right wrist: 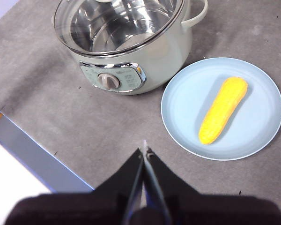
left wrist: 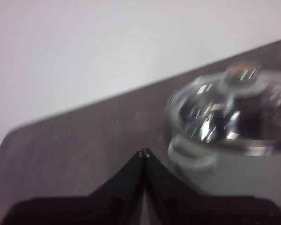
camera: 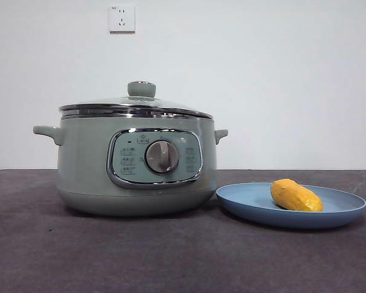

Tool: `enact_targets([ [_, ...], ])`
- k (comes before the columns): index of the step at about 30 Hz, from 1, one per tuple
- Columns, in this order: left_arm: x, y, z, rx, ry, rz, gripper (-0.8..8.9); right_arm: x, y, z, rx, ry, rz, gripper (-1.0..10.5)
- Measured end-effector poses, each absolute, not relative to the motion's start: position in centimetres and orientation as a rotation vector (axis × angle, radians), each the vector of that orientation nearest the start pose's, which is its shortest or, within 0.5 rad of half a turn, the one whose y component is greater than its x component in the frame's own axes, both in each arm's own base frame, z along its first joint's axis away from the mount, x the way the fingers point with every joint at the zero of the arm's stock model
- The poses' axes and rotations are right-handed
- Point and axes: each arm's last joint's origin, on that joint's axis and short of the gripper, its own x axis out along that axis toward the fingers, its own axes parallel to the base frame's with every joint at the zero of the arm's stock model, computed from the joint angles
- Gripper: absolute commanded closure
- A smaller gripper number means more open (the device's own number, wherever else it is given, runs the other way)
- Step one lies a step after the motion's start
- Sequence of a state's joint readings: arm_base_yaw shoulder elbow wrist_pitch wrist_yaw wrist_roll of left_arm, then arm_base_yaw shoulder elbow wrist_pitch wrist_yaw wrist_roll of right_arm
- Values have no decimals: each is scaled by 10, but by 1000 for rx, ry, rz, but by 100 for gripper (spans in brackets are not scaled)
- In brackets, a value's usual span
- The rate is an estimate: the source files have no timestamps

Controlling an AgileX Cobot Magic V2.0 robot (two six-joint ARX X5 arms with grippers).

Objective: Take the corn out from the steamer,put the corn on the plate,close the lid

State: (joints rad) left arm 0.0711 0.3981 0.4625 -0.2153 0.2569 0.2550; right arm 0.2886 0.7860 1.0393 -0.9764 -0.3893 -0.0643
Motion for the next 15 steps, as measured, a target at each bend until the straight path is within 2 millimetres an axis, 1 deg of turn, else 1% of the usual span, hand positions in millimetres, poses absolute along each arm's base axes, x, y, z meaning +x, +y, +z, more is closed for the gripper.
enact_targets([
  [3,109,2,230,201,164,-141,817,118,47,347,-22,714,671,946],
  [5,109,3,212,191,182,-114,817,118,47,347,-22,714,671,946],
  [7,107,3,197,182,192,-103,817,118,47,347,-22,714,671,946],
  [15,101,3,152,136,208,-82,817,118,47,347,-22,714,671,946],
])
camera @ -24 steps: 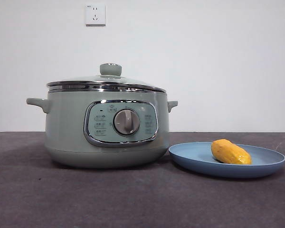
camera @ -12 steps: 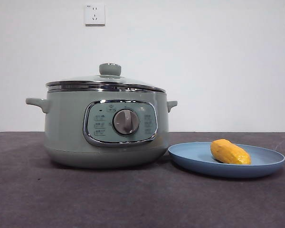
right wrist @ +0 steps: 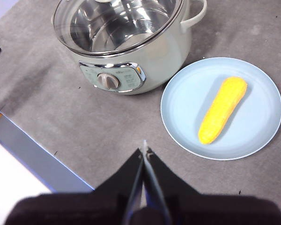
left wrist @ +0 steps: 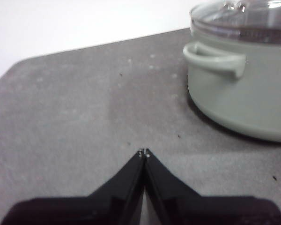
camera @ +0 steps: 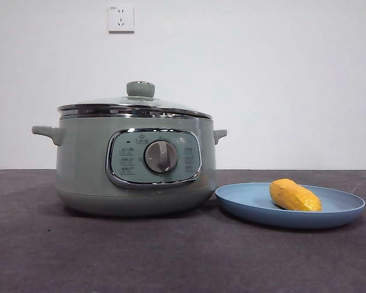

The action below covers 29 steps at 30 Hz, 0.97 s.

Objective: Take the corn out from the steamer,put the corn on the plate,close the lid

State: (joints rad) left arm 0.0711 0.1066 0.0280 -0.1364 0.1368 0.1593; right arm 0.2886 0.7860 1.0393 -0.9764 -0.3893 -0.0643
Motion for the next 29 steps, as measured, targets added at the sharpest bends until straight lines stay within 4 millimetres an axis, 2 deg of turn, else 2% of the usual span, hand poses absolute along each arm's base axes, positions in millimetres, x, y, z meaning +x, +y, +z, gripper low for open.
enact_targets([
  [2,98,3,147,118,223,-78,817,118,47,347,-22,715,671,946],
  [7,95,3,152,94,157,-71,817,118,46,347,-22,714,671,946],
  [29,95,3,152,86,159,-67,817,119,46,347,-39,708,650,946],
])
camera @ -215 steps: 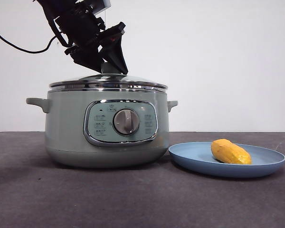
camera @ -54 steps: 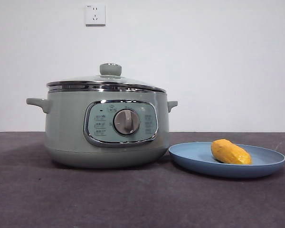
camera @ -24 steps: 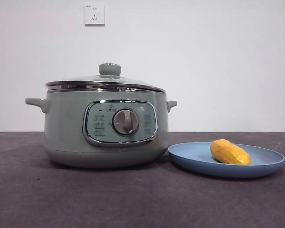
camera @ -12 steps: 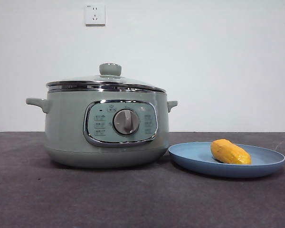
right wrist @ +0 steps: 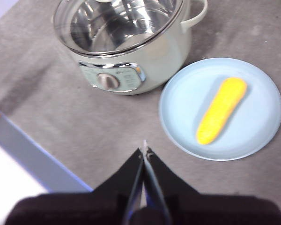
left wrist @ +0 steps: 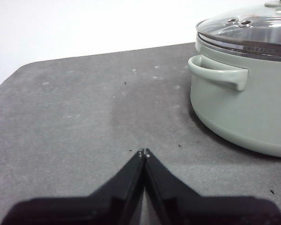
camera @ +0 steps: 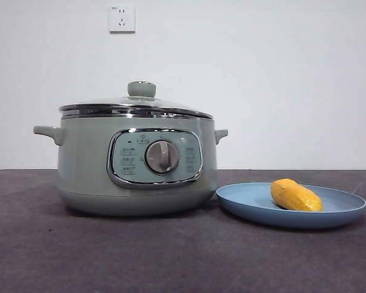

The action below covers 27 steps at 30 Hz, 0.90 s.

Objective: Take the corn out from the steamer,put the corn on the plate,close the lid

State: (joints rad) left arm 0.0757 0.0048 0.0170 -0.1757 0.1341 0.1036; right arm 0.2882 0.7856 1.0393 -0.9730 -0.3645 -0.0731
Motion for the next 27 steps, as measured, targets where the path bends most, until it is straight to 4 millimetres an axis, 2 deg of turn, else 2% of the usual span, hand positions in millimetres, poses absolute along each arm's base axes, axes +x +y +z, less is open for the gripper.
enact_targets([
  [5,95,3,152,86,159,-67,817,117,42,348,-84,690,564,946],
  [9,95,3,152,86,159,-66,817,101,31,356,-97,599,487,946],
  [13,95,3,152,86,159,-67,817,78,20,370,-67,379,474,946],
  [16,95,3,152,86,159,-66,817,67,15,370,-78,179,417,946],
  [19,95,3,152,86,159,-66,817,68,11,350,-72,51,340,946],
  [27,95,3,152,86,159,-66,817,84,3,248,18,-23,112,946],
])
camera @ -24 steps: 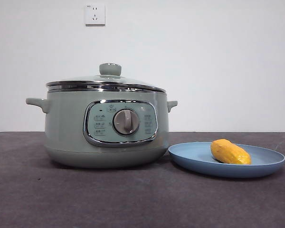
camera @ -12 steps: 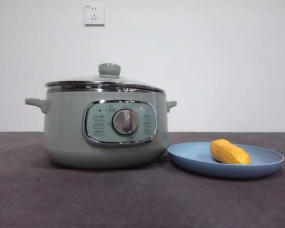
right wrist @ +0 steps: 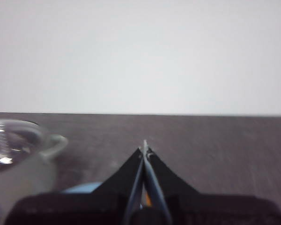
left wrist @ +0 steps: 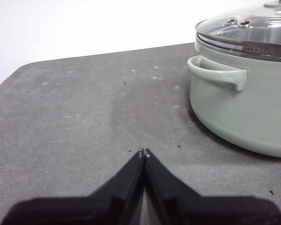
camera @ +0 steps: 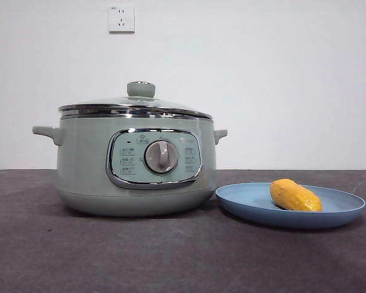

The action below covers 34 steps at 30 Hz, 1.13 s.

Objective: Take the corn out from the steamer,put the corn on the plate,close the lid

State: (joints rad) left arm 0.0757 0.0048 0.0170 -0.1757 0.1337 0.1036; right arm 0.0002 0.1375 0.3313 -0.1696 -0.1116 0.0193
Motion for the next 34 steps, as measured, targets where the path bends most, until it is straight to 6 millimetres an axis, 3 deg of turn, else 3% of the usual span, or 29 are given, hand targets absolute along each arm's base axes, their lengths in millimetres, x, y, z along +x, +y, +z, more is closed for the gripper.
enact_targets([
  [6,95,3,152,86,159,-66,817,90,2,194,53,45,52,946],
  [14,95,3,152,86,159,-66,817,94,1,163,87,123,44,946],
  [18,95,3,152,86,159,-66,817,95,2,153,97,167,47,946],
  [34,95,3,152,86,159,-66,817,95,3,153,116,166,52,946],
])
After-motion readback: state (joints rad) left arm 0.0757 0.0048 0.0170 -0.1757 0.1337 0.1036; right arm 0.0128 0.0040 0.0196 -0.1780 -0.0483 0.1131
